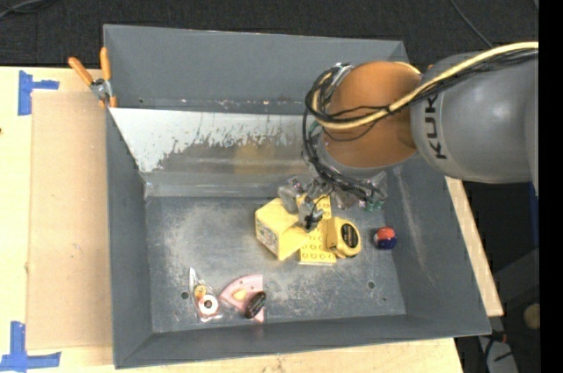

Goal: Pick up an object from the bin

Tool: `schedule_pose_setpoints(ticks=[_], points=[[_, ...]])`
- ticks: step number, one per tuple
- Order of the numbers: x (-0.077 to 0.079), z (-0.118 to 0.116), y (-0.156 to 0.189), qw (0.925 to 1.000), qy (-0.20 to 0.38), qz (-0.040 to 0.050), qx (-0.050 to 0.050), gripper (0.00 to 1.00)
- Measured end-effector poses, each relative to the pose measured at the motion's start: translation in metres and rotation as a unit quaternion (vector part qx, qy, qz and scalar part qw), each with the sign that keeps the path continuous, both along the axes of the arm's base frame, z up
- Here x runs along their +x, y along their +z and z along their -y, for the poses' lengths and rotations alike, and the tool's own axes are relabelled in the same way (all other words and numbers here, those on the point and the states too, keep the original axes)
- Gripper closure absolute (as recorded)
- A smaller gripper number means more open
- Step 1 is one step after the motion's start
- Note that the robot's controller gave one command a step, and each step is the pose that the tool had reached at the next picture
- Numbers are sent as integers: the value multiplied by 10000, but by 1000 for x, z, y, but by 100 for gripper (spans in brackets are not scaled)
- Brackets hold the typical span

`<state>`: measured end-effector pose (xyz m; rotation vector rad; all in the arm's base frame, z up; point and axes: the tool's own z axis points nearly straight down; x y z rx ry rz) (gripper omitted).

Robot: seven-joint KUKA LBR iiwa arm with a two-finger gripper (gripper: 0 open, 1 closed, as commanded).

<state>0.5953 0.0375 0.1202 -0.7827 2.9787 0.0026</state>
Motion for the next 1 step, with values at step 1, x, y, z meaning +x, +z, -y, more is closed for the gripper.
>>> schedule_pose_setpoints(ticks=[1], points=[[-10, -3, 19, 9993, 380, 23, -28, 100]])
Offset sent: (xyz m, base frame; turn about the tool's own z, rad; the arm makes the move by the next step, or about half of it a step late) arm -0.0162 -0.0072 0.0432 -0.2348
